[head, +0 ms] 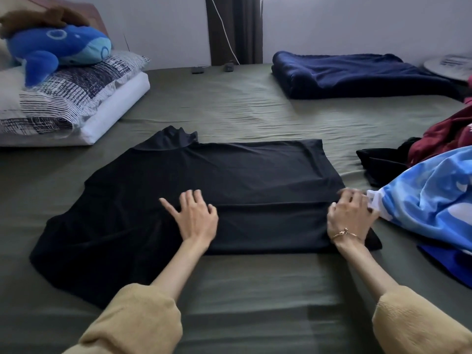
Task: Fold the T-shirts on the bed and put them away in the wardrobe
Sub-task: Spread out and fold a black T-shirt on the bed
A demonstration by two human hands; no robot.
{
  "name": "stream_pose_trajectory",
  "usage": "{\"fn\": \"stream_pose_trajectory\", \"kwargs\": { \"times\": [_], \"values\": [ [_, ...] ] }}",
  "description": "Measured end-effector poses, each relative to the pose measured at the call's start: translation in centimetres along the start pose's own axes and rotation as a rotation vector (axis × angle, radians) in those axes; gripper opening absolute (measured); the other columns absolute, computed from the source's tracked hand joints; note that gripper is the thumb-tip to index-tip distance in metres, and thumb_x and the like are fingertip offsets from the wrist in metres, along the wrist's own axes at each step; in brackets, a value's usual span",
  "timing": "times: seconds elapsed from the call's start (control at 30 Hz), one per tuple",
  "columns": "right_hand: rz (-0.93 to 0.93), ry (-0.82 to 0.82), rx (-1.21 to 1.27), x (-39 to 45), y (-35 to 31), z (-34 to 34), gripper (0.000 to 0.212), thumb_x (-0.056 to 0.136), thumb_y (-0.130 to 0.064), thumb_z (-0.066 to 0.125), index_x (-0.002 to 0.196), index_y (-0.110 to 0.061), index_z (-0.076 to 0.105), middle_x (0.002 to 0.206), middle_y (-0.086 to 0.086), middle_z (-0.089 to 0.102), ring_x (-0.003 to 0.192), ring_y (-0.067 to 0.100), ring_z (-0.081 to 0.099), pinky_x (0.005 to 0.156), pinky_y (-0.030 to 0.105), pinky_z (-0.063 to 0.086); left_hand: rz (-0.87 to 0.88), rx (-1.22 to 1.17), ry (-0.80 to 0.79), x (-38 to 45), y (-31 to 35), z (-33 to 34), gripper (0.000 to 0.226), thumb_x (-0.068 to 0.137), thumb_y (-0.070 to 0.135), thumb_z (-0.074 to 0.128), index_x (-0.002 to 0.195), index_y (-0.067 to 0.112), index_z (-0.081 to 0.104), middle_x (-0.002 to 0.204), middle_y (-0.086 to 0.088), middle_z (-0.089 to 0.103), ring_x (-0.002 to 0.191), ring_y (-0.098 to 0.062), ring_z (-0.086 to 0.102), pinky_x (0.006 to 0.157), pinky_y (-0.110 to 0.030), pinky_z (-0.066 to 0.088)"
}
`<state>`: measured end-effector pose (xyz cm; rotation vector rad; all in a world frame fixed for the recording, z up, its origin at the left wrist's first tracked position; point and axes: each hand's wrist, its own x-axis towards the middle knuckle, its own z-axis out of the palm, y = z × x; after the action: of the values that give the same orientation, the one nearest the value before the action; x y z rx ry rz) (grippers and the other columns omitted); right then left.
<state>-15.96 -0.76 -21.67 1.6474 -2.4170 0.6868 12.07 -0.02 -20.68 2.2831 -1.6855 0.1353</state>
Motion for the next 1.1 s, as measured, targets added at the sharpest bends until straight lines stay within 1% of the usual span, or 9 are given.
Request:
{"fn": "stream_pose_trajectory", "kwargs": {
  "times": [0.1, 0.27, 0.43, 0.57, 0.7, 0.8, 0.9, 0.97, 1.1],
  "values": [
    [-0.249, -0.261, -0.082, -1.0, -1.0, -0.3, 0.04, 0.1, -0.029, 0.034, 0.137, -0.015, 0.043, 0.156, 0.005, 0.018, 0.144, 0.014, 0.01, 0.11, 0.058, 0.003, 0.198, -0.011, -0.054, -1.5, 3.1, 0.9, 0.055, 0.099, 0.035, 0.025, 0.15, 0.015, 0.021, 0.158, -0.006, 0.015, 0.147, -0.016, 0.007, 0.109, -0.058, -0.015],
    [-0.441, -0.604, -0.025, -3.0, -1.5, -0.8, 0.058, 0.101, -0.044, 0.02, 0.151, -0.024, -0.002, 0.157, -0.009, -0.015, 0.142, 0.004, -0.016, 0.112, 0.055, -0.01, 0.492, -0.145, -0.188, -4.6, 7.4, 1.9, 0.081, 0.077, 0.051, -0.011, 0.152, 0.022, 0.001, 0.159, 0.005, -0.008, 0.141, -0.007, -0.019, 0.111, -0.049, -0.016],
    [-0.352, -0.612, -0.091, -2.7, 1.0, -1.1, 0.06, 0.099, -0.05, 0.017, 0.149, -0.03, -0.01, 0.156, -0.007, -0.018, 0.143, 0.007, -0.016, 0.115, 0.048, -0.01, 0.547, -0.169, -0.399, -5.8, 8.8, 2.0, 0.056, 0.103, 0.042, 0.018, 0.151, 0.027, -0.007, 0.157, 0.008, -0.018, 0.139, -0.002, -0.024, 0.113, -0.044, -0.017],
    [-0.272, -0.6, -0.165, -2.3, 1.9, -1.5, 0.061, 0.099, -0.051, 0.013, 0.149, -0.027, -0.011, 0.156, -0.003, -0.019, 0.143, 0.009, -0.017, 0.114, 0.052, -0.009, 0.486, -0.144, -0.414, -5.3, 7.2, 1.9, 0.055, 0.103, 0.042, 0.017, 0.15, 0.027, -0.006, 0.157, 0.007, -0.018, 0.142, -0.004, -0.02, 0.113, -0.044, -0.017],
    [-0.411, -0.647, -0.1, -3.9, -0.7, -1.9, 0.062, 0.099, -0.051, 0.016, 0.149, -0.026, -0.011, 0.155, -0.005, -0.022, 0.142, 0.007, -0.019, 0.109, 0.059, -0.012, 0.442, -0.145, -0.418, -4.7, 4.8, 1.3, 0.055, 0.103, 0.042, 0.017, 0.151, 0.028, -0.006, 0.157, 0.006, -0.018, 0.142, -0.004, -0.02, 0.113, -0.042, -0.017],
    [-0.522, -0.672, -0.047, -5.7, -3.9, -1.7, 0.062, 0.099, -0.049, 0.019, 0.15, -0.025, -0.007, 0.156, -0.006, -0.021, 0.143, 0.007, -0.018, 0.109, 0.059, -0.013, 0.425, -0.157, -0.374, -4.4, 2.5, 0.8, 0.053, 0.104, 0.037, 0.021, 0.152, 0.025, 0.003, 0.159, 0.005, -0.01, 0.144, -0.005, -0.013, 0.116, -0.041, -0.011],
    [-0.647, -0.693, 0.012, -7.3, -7.5, -1.4, 0.057, 0.101, -0.042, 0.022, 0.151, -0.023, 0.003, 0.157, -0.005, -0.015, 0.144, 0.007, -0.013, 0.111, 0.056, -0.011, 0.424, -0.135, -0.187, -3.9, -0.2, 0.0, 0.044, 0.102, 0.024, 0.031, 0.146, 0.02, 0.031, 0.155, 0.004, 0.023, 0.144, -0.008, 0.016, 0.119, -0.034, 0.005],
    [-0.738, -0.702, 0.066, -8.6, -10.3, -1.3, 0.052, 0.102, -0.034, 0.028, 0.15, -0.022, 0.013, 0.159, -0.005, -0.004, 0.145, 0.008, -0.002, 0.114, 0.052, -0.005, 0.426, -0.158, -0.083, -3.4, -2.7, -0.8, 0.038, 0.098, 0.016, 0.037, 0.135, 0.021, 0.045, 0.14, 0.008, 0.044, 0.13, -0.008, 0.037, 0.113, -0.027, 0.019],
    [-0.865, -0.639, 0.179, -10.6, -15.2, -0.8, 0.053, 0.095, -0.011, 0.038, 0.146, -0.022, 0.025, 0.154, -0.006, 0.02, 0.14, 0.012, 0.022, 0.116, 0.037, 0.011, 0.301, -0.266, -0.023, -2.2, -7.8, -2.6, 0.041, 0.088, 0.0, 0.042, 0.122, 0.017, 0.055, 0.121, 0.006, 0.057, 0.115, -0.012, 0.048, 0.098, -0.028, 0.033]
  ]
}}
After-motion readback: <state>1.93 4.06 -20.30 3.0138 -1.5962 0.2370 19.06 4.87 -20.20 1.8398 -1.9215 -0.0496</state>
